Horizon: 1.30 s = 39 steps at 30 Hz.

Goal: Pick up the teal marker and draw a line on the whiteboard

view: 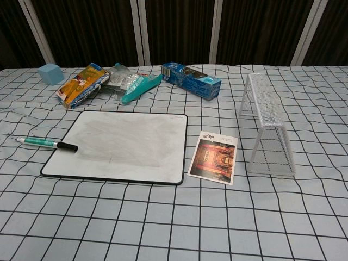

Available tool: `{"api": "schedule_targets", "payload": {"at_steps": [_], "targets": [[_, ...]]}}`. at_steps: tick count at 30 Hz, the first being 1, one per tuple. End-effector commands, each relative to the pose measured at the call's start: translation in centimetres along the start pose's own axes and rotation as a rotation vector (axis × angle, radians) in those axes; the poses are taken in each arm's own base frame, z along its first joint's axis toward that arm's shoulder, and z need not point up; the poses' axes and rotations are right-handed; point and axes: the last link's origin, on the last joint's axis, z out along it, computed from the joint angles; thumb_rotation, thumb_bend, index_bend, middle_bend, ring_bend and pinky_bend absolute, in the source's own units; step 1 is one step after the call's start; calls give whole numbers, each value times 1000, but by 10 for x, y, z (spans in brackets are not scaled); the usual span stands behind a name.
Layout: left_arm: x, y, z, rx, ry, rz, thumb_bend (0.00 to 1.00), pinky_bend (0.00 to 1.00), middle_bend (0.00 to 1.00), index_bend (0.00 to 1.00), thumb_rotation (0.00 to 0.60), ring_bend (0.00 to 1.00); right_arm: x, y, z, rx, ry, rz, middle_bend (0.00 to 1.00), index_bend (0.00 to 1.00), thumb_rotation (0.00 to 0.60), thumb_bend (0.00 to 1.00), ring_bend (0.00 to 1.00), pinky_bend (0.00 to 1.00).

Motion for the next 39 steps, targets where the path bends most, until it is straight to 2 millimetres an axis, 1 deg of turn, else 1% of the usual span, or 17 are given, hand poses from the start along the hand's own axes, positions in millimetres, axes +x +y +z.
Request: {"api": "schedule_targets", "payload": {"at_steps": [1,9,12,16,17,19,20,21,22,23,25,27,29,34,39], "targets": [[0,0,0,1,-5,3,64,0,0,0,600,0,0,0,0,2,3,0,0,0,600,300,0,0],[-3,-2,1,3,-37,28,64,0,0,0,600,0,-1,0,-1,-2,-3,2,0,0,600,300,0,0],[-5,-1,8,5,-59,50,93,0,0,31,600,0,-2,0,-1,-5,-8,3,0,0,600,300,0,0],[-9,4,28,-12,-97,83,145,0,0,151,600,0,-1,1,-1,-10,-7,11,0,0,600,300,0,0],[-12,8,40,-28,-113,112,159,0,2,182,600,0,-1,1,-1,-10,-7,15,0,0,600,300,0,0],[-15,12,52,-38,-125,129,195,0,10,258,600,0,-1,0,-1,-8,-9,17,0,0,600,300,0,0],[-18,17,63,-47,-135,143,216,0,19,294,600,0,-2,0,-1,-7,-12,17,0,0,600,300,0,0],[-21,20,69,-52,-141,150,225,0,23,307,600,0,-2,0,-1,-7,-14,17,0,0,600,299,0,0],[-26,24,79,-55,-152,160,244,0,32,329,600,0,-2,0,-1,-7,-16,18,0,0,600,300,0,0],[-30,29,88,-56,-162,169,260,0,38,343,600,0,-2,0,0,-8,-16,19,0,0,600,300,0,0],[-38,35,100,-56,-177,181,286,0,46,362,600,0,-1,1,0,-11,-14,26,0,0,600,300,0,0],[-45,40,107,-56,-191,187,304,0,51,377,600,0,-1,1,0,-13,-15,29,0,0,600,300,0,0],[-58,47,119,-48,-219,203,323,0,57,404,600,0,-1,2,-1,-18,-22,33,0,0,600,300,0,0],[-78,58,133,-44,-249,237,337,0,59,429,600,0,0,3,-1,-24,-24,43,0,0,600,299,0,0],[-95,67,142,-46,-275,273,337,0,59,439,600,0,0,4,-1,-25,-26,50,0,0,600,299,0,0]]}}
